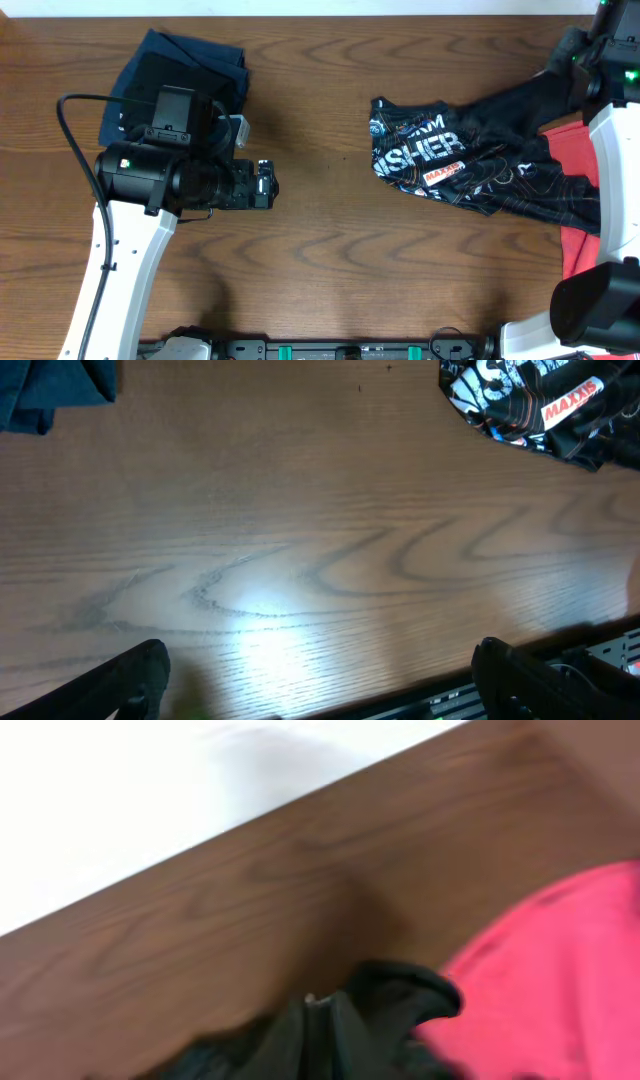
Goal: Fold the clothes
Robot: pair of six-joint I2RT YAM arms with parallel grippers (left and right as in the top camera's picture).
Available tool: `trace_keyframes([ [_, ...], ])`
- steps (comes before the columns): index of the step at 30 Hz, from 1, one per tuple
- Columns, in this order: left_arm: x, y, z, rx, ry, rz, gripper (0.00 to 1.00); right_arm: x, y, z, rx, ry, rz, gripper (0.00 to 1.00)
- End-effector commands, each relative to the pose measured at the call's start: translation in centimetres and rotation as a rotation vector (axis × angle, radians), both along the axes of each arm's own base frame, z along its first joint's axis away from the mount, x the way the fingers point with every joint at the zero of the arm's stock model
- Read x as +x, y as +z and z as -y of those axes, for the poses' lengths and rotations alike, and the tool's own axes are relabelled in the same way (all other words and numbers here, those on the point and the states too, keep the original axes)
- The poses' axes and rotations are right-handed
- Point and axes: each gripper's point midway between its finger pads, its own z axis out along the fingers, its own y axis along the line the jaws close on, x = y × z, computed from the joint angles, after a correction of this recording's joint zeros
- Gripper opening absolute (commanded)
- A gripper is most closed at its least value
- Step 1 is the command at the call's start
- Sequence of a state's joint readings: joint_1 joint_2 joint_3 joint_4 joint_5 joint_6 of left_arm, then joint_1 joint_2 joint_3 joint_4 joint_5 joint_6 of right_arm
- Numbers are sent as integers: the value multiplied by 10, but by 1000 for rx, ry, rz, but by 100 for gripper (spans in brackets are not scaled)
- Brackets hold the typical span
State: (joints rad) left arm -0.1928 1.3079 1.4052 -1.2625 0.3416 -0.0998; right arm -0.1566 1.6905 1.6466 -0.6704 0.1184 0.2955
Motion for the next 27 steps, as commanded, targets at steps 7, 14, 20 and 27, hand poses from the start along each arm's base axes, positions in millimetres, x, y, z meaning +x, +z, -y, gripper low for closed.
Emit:
trace_keyframes([
  [7,2,7,2,-6,-17,26,98,1,-8,-116,161,423,-20,6],
  [14,2,7,2,-7,-17,26,98,-9,-74,-196,145,617,-145,43],
  [20,1,7,2,-6,-17,23,98,-4,-160,-250,110,762,-240,53],
  [27,-1,6,2,-4,-17,14,98,9,-228,-281,70,853,-270,67],
])
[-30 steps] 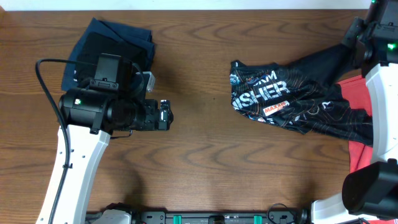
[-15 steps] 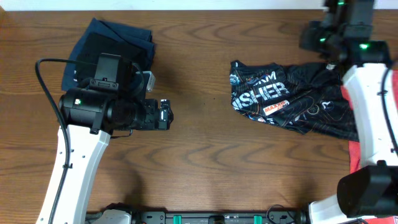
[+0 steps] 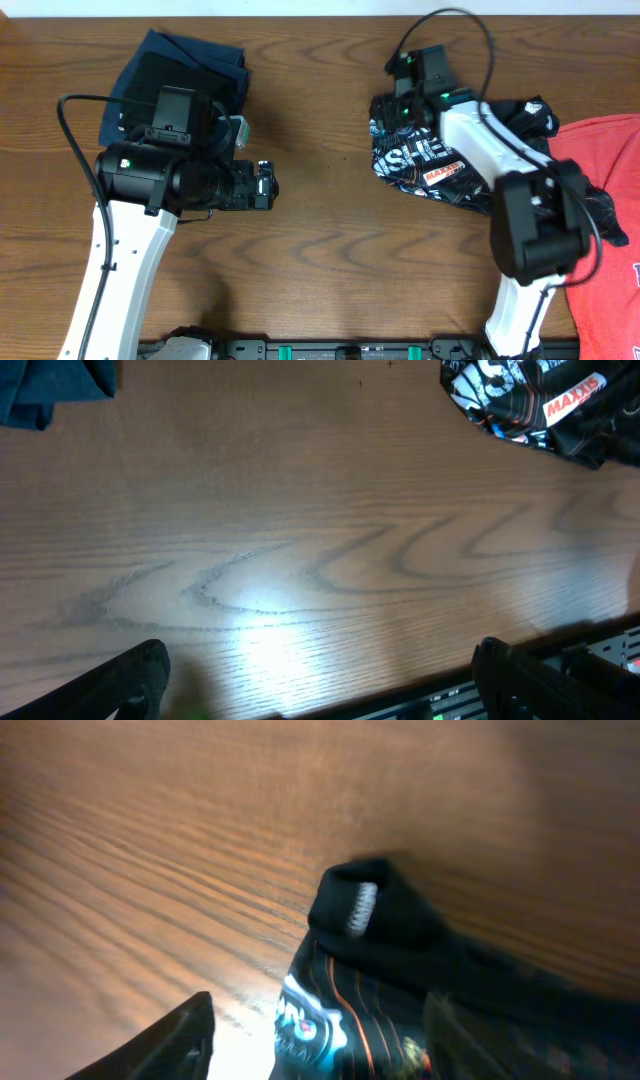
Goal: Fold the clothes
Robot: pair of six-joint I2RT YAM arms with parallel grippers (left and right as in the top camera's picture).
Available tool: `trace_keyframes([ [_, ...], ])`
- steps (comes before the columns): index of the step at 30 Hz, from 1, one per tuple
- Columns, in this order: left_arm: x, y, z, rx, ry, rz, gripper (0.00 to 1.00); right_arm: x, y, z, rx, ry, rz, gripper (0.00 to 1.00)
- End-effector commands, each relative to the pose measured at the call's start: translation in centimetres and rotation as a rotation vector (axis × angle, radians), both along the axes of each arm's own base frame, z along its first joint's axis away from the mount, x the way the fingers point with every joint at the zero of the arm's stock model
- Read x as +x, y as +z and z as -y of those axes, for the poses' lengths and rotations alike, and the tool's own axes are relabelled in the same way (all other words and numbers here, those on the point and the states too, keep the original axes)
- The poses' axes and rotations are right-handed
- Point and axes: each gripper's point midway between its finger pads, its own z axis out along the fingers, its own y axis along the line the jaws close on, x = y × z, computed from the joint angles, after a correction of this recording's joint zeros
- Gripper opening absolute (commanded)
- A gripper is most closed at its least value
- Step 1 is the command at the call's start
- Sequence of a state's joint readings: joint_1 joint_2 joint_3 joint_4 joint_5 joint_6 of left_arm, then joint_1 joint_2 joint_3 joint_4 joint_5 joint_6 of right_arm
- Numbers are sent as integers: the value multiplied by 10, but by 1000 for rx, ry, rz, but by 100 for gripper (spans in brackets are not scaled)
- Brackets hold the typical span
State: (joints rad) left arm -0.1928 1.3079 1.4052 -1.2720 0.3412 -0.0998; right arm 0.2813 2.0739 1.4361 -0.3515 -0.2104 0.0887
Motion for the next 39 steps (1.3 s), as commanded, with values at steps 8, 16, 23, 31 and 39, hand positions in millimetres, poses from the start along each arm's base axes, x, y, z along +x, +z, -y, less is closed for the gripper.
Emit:
trace_keyframes([
  [8,1,7,2,-7,-18,23,98,8,-9,-7,-40,31,39,1],
  [16,3,8,2,-7,-18,30,98,-21,195,-46,160,252,391,1],
  [23,7,9,3,-11,-18,51,98,-82,359,-44,253,320,797,1],
  [31,7,9,3,-11,-18,50,98,-92,376,-12,164,196,831,1],
  [39,9,10,4,-13,-18,57,98,-80,317,1,53,130,639,3],
])
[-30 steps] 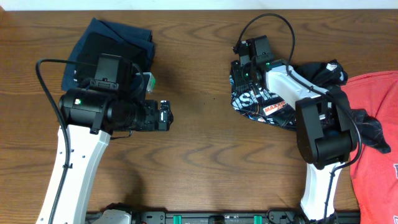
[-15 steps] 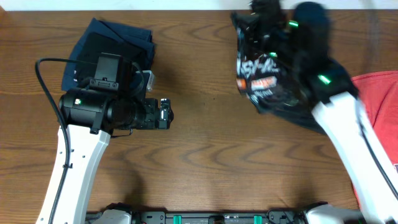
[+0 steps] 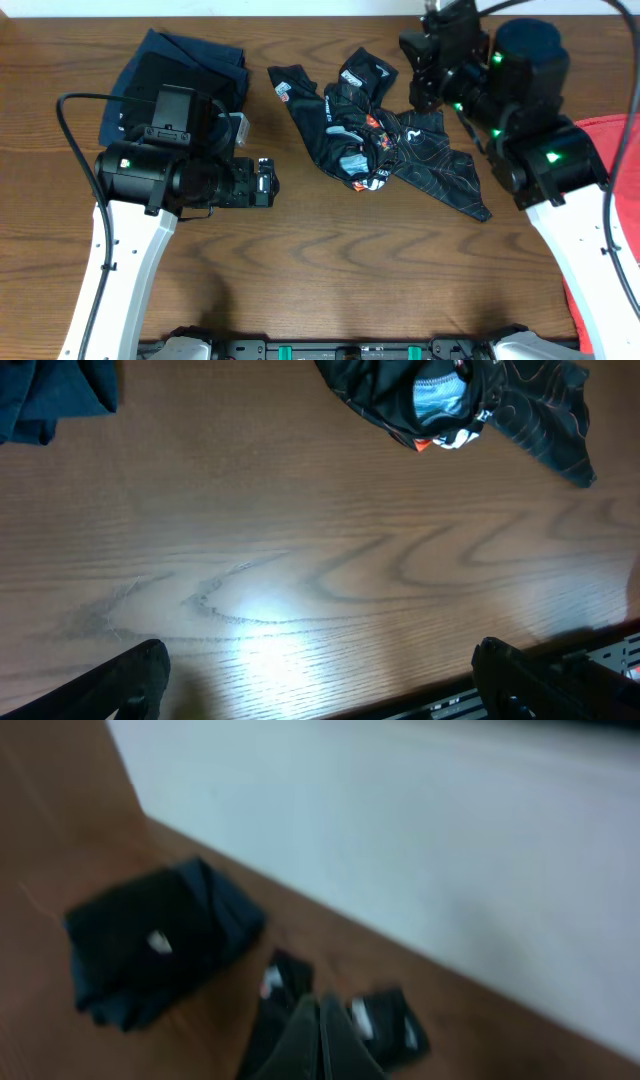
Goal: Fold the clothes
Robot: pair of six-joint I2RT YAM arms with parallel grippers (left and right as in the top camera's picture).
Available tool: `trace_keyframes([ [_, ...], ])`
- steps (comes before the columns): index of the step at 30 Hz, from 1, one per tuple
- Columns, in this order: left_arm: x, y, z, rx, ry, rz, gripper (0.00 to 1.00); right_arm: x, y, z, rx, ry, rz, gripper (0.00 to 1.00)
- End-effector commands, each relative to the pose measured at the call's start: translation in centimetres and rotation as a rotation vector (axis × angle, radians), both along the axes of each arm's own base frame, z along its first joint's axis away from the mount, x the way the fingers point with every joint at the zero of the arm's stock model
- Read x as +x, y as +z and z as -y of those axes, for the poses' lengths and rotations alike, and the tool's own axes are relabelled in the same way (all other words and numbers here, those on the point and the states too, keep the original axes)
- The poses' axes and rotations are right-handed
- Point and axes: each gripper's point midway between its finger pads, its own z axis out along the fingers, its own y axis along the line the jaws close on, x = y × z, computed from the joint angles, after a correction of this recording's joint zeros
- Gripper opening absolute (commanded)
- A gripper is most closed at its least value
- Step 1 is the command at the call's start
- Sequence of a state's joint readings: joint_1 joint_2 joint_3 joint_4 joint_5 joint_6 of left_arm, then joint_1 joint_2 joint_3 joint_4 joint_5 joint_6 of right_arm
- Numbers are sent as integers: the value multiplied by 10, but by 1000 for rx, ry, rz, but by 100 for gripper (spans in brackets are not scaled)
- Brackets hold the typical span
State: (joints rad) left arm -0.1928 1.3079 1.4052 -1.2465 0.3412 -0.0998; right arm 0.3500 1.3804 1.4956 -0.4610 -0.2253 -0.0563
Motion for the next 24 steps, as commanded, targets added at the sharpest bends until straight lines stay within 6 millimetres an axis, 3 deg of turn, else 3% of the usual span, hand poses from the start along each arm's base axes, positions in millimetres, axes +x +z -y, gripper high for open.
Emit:
trace_keyframes([
  [1,4,8,3,-9,-18,33,98,11,-25,8,-50,-52,-57,8],
  [4,6,9,3,-10,-18,45,98,22,-59,3,-25,-80,-181,41],
  [5,8,9,3,-12,-18,51,98,27,-74,1,-1,-99,-238,47],
  [9,19,14,6,-22,-18,100,98,43,-140,-23,54,-94,-448,52],
  [14,22,16,7,-31,-20,115,98,52,-229,-44,-15,-70,-619,64],
  [19,22,16,7,-31,-20,115,98,38,-298,-52,-80,-55,-789,61],
  [21,22,16,7,-30,-21,116,98,26,-309,-49,-101,-53,-851,56],
  [24,24,15,8,-31,-21,118,98,13,-317,-43,-134,-63,-911,40],
])
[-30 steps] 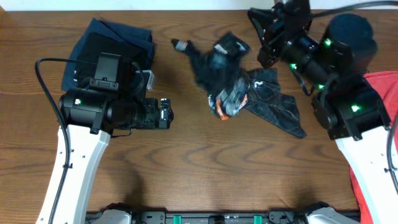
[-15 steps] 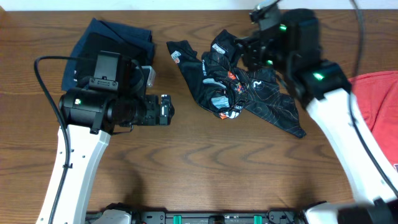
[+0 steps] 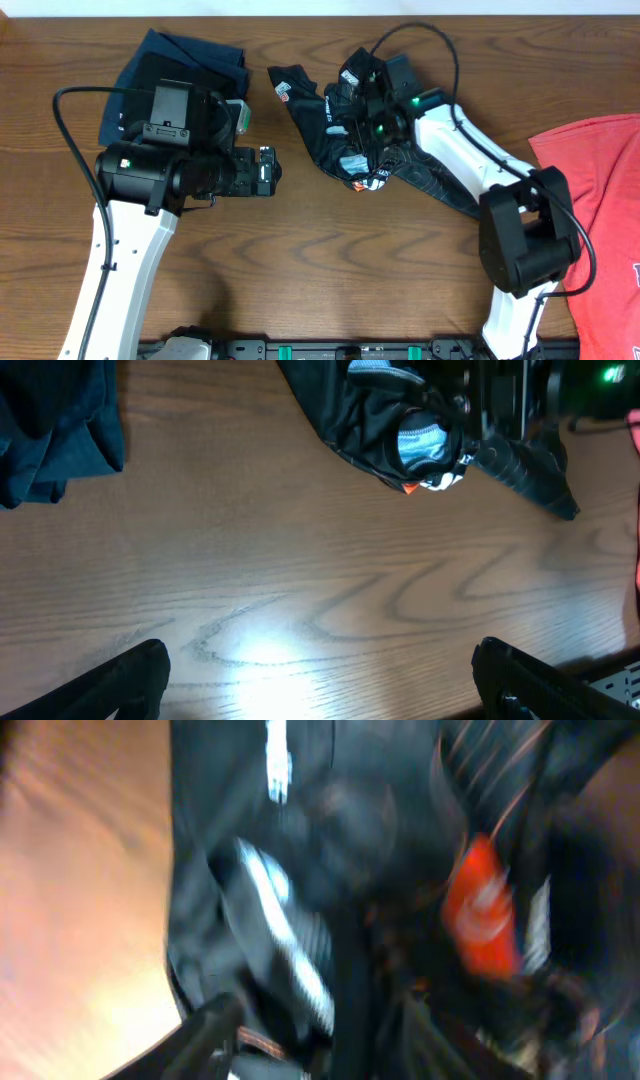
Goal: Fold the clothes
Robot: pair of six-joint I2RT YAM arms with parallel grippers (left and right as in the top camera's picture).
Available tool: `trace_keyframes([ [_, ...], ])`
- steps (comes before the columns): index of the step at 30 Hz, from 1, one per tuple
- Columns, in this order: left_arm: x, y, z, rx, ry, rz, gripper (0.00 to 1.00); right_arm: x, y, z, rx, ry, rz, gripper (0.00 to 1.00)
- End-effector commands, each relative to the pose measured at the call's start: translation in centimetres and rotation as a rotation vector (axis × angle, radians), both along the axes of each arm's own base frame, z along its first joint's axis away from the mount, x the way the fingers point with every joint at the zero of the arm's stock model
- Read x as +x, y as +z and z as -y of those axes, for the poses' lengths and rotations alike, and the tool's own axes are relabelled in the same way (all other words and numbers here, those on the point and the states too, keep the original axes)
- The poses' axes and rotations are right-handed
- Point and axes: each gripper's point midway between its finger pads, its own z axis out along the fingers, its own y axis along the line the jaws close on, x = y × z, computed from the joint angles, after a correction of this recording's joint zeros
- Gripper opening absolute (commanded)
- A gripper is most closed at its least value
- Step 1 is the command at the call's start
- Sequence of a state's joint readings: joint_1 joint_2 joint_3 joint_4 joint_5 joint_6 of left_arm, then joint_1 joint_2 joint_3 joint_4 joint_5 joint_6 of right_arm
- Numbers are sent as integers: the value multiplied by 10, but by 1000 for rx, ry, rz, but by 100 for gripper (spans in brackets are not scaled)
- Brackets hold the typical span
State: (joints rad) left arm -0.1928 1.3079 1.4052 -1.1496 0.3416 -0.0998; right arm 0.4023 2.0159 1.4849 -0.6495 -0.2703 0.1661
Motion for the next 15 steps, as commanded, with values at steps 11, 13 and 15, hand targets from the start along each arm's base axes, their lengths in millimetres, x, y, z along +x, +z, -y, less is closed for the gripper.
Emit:
trace_keyframes([
  [11,14,-8,6,-4,-21,-12,98,-3,60,0,20,65,111,1],
  [13,15,-12,6,-2,-21,-24,98,-3,100,0,40,97,214,1],
  [15,18,-15,7,-1,-21,-33,98,-5,149,2,60,125,355,1],
])
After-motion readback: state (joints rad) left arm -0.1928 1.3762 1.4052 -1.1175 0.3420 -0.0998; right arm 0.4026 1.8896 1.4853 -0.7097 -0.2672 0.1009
